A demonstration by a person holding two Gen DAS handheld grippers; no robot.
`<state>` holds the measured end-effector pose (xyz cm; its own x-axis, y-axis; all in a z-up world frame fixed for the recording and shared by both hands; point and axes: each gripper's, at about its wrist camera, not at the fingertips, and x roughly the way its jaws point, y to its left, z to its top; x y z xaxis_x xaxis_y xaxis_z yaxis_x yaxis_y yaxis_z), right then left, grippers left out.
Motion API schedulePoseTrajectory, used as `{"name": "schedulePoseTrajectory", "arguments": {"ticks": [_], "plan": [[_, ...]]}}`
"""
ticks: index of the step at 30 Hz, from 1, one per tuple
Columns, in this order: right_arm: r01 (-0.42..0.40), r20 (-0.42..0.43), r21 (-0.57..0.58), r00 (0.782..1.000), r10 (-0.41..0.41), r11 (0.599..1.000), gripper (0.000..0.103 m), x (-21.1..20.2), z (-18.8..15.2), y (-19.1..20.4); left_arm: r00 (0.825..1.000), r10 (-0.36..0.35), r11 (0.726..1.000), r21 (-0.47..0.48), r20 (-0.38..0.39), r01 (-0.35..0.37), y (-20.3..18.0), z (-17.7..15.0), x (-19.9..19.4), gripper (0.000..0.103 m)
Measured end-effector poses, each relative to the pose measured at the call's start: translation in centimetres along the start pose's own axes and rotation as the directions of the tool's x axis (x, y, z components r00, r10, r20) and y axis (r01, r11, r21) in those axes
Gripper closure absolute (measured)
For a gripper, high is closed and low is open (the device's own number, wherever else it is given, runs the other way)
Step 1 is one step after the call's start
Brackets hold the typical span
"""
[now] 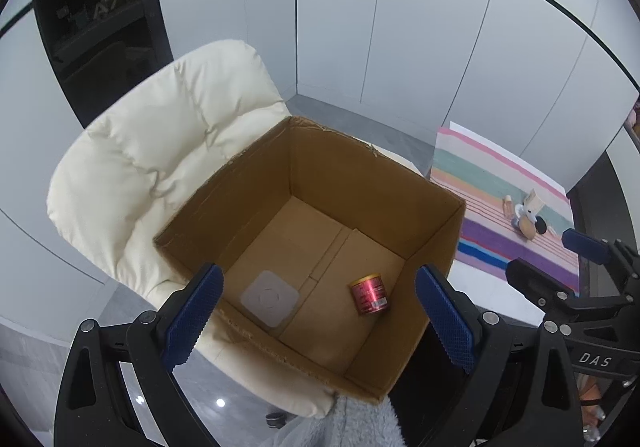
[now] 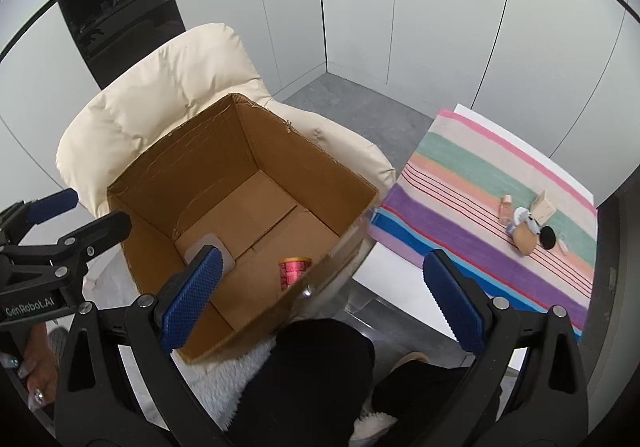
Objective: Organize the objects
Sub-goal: 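Withdraw both tools from the box back toward the table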
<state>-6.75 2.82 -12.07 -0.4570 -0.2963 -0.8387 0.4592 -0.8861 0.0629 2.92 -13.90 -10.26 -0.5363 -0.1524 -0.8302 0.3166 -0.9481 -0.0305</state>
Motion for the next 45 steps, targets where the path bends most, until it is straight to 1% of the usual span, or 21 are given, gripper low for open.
{"name": "schedulePoseTrajectory", "arguments": {"ticks": [2,5,9,11,13,16,22,27,32,37,45], "plan": [[-0.002,0.001,-0.003,1.000,0.002,1.000,0.001,-0.9,-0.7,0.1,1.000,0.012,1.000,0.021,0.013,-0.012,-0.5,-0.8,-0.9,0.005],[-0.010,-0.004,-0.003,1.000,0.010,1.000,0.001,-1.8,-1.9,0.3,1.000,0.002,1.000,0.031,0.008,-0.002,-0.9,-1.9,-1.6,0.005],[-0.018,-0.021,0.006,1.000,0.018,1.000,0.001,-3.0,-3.9,0.7,0.999,-0.034,0.999,0.005,-0.021,0.034,-0.9,-4.0,-2.7,0.005],[-0.029,-0.033,0.010,0.999,0.029,1.000,0.001,-3.5,-4.9,0.9,0.999,-0.042,0.999,-0.002,-0.015,0.042,-0.8,-4.8,-3.5,0.005],[-0.042,-0.040,0.004,0.998,0.043,0.999,0.001,-3.9,-5.5,1.1,0.999,-0.040,0.999,-0.008,0.001,0.040,-0.5,-4.9,-3.9,0.005],[-0.031,-0.034,0.002,0.999,0.031,1.000,0.001,-4.3,-5.8,1.1,0.999,-0.040,0.999,-0.022,0.024,0.040,-0.2,-4.7,-4.3,0.005],[-0.022,-0.019,0.023,1.000,0.022,0.999,0.001,-4.8,-5.9,0.7,0.999,-0.051,0.998,-0.048,0.003,0.051,0.3,-4.8,-3.7,0.005],[-0.016,-0.018,0.045,1.000,0.017,0.999,0.001,-5.1,-6.3,0.2,0.999,-0.048,0.998,-0.028,-0.001,0.048,-0.3,-4.9,-3.5,0.005],[-0.003,-0.014,0.068,1.000,0.004,0.998,0.001,-5.5,-6.6,-0.6,0.998,-0.064,0.998,-0.001,-0.003,0.064,-1.5,-4.6,-3.1,0.005],[0.025,-0.002,0.100,1.000,-0.025,0.995,0.001,-6.4,-7.0,-2.1,0.995,-0.099,0.994,0.050,0.002,0.098,-3.9,-4.1,-2.8,0.005],[0.111,0.009,0.215,0.993,-0.116,0.970,0.001,-8.6,-8.7,-7.2,0.986,-0.164,0.975,0.155,0.013,0.160,-9.5,-3.4,-2.9,0.005]]}}
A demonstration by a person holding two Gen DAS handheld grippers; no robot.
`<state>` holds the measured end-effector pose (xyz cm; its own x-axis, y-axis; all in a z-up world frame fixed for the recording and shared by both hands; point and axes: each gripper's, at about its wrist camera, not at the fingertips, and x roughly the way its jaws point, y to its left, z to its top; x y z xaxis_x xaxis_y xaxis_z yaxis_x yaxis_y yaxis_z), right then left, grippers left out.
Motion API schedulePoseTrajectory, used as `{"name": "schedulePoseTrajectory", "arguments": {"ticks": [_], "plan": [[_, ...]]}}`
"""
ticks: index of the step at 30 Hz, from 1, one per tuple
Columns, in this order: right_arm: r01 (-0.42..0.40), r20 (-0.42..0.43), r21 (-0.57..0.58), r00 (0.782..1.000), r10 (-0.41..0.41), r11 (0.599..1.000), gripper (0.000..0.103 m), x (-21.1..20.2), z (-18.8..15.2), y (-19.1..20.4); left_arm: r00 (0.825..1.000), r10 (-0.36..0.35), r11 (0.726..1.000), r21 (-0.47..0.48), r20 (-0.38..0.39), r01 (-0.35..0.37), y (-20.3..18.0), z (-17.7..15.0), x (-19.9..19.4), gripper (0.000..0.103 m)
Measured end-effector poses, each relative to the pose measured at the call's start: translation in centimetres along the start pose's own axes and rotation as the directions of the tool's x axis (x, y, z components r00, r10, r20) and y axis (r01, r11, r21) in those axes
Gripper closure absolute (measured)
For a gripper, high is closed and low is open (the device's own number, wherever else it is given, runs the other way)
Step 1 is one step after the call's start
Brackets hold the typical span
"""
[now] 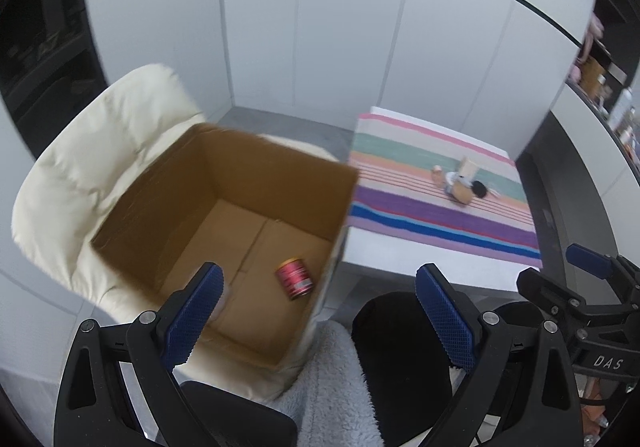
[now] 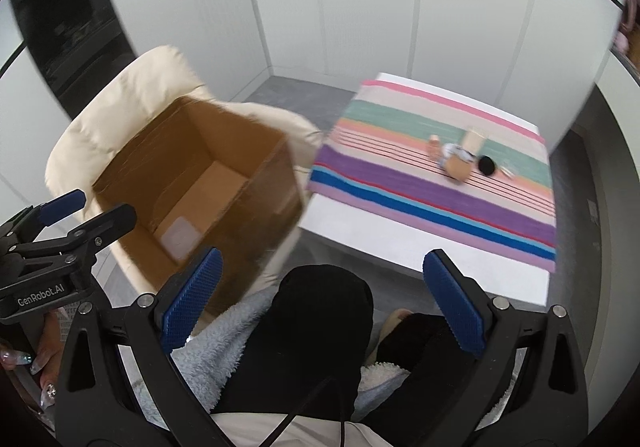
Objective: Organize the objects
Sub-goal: 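Withdraw both tools from the box back toward the table, then grasp the pink-capped bottle with the left tool while the right tool grasps the beige sponge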
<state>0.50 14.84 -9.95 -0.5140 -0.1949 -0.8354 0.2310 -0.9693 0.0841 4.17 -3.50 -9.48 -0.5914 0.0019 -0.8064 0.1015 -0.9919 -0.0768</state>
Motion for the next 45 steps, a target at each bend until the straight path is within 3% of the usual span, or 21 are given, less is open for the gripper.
{"name": "schedulePoseTrajectory", "arguments": {"ticks": [7,17,24,30,33,36,42,45], "plan": [[0.087,0.017,0.133,0.996,-0.090,0.987,0.001,-1.8,-1.2,-6.6,0.998,-0.053,0.991,0.119,-0.032,0.057,-6.3,0.4,2.3,0.005],[0.198,0.012,0.303,0.977,-0.212,0.932,0.001,-3.6,-3.9,-15.8,0.991,-0.111,0.963,0.239,-0.073,0.125,-12.9,0.3,4.1,0.005],[0.196,-0.002,0.340,0.978,-0.207,0.920,0.001,-2.0,-3.7,-19.5,0.987,-0.129,0.966,0.211,-0.101,0.148,-14.3,2.7,5.8,0.005],[0.224,-0.023,0.339,0.973,-0.230,0.914,0.001,0.9,-2.5,-22.8,0.983,-0.120,0.960,0.237,-0.139,0.151,-18.0,5.8,10.1,0.005],[0.240,-0.045,0.346,0.970,-0.240,0.907,0.001,3.1,-2.1,-25.0,0.961,-0.152,0.955,0.215,-0.233,0.203,-19.8,7.1,13.6,0.005],[0.232,-0.070,0.370,0.973,-0.222,0.900,0.001,5.9,-1.7,-27.3,0.948,-0.139,0.955,0.214,-0.287,0.205,-21.2,8.4,16.8,0.005],[0.164,-0.102,0.394,0.986,-0.135,0.904,0.001,13.0,0.3,-30.5,0.972,-0.015,0.949,0.303,-0.236,0.089,-23.2,12.0,23.6,0.005],[0.117,-0.104,0.405,0.991,-0.081,0.907,0.001,17.6,1.9,-31.1,0.972,0.029,0.944,0.325,-0.231,0.050,-23.5,13.3,27.4,0.005]]}}
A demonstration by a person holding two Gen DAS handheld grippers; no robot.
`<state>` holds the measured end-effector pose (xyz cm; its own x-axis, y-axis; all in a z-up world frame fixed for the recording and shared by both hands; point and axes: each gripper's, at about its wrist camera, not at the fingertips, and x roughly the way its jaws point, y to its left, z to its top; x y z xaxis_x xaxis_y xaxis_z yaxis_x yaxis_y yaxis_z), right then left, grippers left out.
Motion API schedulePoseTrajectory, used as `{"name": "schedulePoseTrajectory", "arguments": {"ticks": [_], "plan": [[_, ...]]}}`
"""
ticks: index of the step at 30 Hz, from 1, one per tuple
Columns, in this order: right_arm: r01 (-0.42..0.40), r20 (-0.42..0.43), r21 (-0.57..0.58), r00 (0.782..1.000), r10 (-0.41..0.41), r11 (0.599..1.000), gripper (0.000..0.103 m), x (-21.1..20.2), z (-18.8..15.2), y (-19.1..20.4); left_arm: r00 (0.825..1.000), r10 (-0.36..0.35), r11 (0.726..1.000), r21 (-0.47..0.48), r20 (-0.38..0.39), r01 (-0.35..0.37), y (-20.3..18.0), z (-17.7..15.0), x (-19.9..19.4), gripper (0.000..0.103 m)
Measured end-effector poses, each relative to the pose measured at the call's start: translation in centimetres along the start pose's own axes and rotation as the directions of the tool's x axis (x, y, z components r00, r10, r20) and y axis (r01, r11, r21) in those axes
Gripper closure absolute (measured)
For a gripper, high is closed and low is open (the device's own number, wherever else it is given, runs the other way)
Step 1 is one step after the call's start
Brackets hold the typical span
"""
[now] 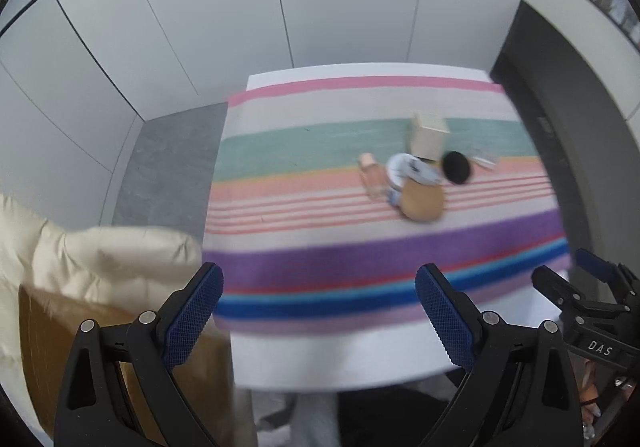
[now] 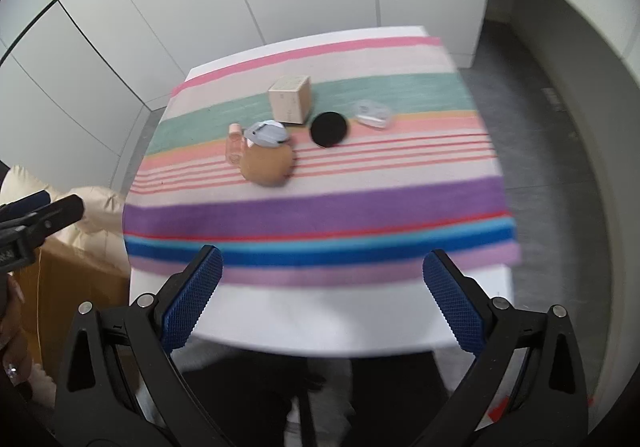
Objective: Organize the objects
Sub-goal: 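Grasp the pink-capped bottle with the left tool while the right tool grasps the beige sponge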
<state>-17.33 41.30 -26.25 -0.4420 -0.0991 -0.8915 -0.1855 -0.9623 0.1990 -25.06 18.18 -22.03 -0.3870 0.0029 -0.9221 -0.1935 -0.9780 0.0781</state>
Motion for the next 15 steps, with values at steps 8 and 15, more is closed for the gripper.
{"name": "schedulePoseTrajectory", "arguments": {"ticks": [8,15], "plan": [[-0.101,-0.087,0.033,0.991,0.104,0.994,0.001,12.8,4.7,3.3,0.997,-0.002,0.998,-0.063,-0.078,-0.003,0.4,3.9,9.5,0.005],[-0.039,-0.133,-0.012,0.990,0.037,0.999,0.048,18.6,5.9,5.6,0.994,-0.022,0.997,-0.082,-0.106,0.013,-0.6,4.5,13.8,0.005]]}}
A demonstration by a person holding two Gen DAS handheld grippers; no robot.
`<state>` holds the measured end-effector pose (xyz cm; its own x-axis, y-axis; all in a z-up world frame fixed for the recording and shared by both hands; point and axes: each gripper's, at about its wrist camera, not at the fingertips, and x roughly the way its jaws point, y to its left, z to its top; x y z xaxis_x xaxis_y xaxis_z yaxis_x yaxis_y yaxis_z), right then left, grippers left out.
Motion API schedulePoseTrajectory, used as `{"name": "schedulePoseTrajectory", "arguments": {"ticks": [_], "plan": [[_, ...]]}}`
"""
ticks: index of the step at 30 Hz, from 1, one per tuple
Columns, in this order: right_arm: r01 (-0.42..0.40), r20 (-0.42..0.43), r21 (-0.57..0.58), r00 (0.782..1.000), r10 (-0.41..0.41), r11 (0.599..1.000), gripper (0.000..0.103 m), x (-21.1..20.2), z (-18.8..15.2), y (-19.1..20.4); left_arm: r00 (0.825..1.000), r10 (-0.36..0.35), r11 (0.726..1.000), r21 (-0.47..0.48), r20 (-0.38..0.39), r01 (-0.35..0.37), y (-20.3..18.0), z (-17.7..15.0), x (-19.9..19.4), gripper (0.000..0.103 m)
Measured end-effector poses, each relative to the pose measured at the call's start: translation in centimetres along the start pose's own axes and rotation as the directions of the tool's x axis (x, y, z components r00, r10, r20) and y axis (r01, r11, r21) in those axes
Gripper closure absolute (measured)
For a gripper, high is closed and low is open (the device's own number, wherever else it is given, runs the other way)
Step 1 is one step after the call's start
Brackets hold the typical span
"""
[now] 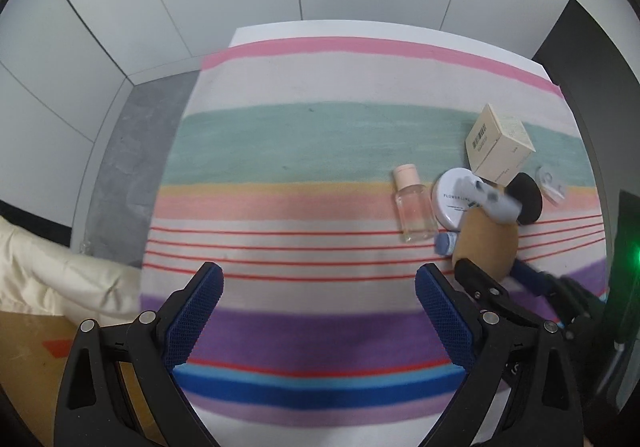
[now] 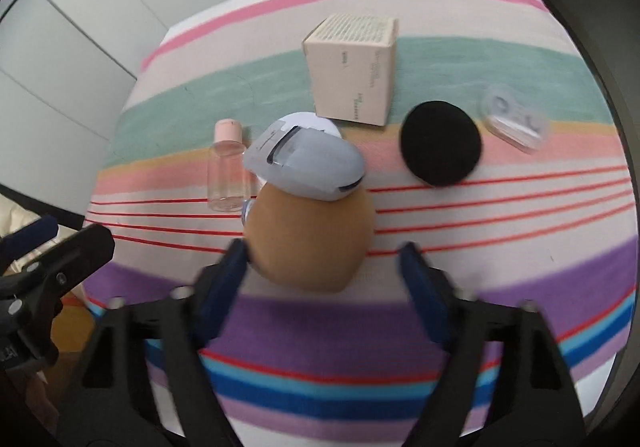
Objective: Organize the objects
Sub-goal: 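Grasp the pink-capped bottle with the left tool while the right tool grasps the beige sponge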
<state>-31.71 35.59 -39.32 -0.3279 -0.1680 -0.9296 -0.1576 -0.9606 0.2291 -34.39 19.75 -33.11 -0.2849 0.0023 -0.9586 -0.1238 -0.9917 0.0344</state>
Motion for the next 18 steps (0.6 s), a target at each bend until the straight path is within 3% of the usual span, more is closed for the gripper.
{"name": "schedulePoseTrajectory", "arguments": {"ticks": [5,9,16,17,18], "plan": [[0.033,0.039,-0.040,0.999,-0.031,0.999,0.062,-0.6,-0.9,-0.8,0.998,-0.060,0.996,0.058,-0.015,0.060,-2.1,0.3,1.8,0.005],[0.032,0.047,-0.032,0.998,-0.030,0.999,0.068,-1.6,-2.0,-3.0,1.000,-0.015,0.994,0.112,-0.015,0.016,-4.0,0.4,3.1,0.005],[0.057,0.055,0.002,0.997,-0.057,0.998,0.068,-2.9,-2.6,-6.9,0.999,-0.031,0.999,0.008,-0.037,0.031,-4.2,2.0,5.9,0.007],[0.058,0.054,0.005,0.997,-0.059,0.998,0.068,-2.9,-2.6,-7.2,0.999,-0.023,1.000,0.003,-0.037,0.023,-4.2,2.1,6.3,0.012],[0.058,0.054,0.009,0.997,-0.058,0.998,0.069,-2.9,-2.7,-7.2,0.999,0.005,1.000,0.006,-0.044,-0.005,-4.6,2.2,6.9,0.025]]}}
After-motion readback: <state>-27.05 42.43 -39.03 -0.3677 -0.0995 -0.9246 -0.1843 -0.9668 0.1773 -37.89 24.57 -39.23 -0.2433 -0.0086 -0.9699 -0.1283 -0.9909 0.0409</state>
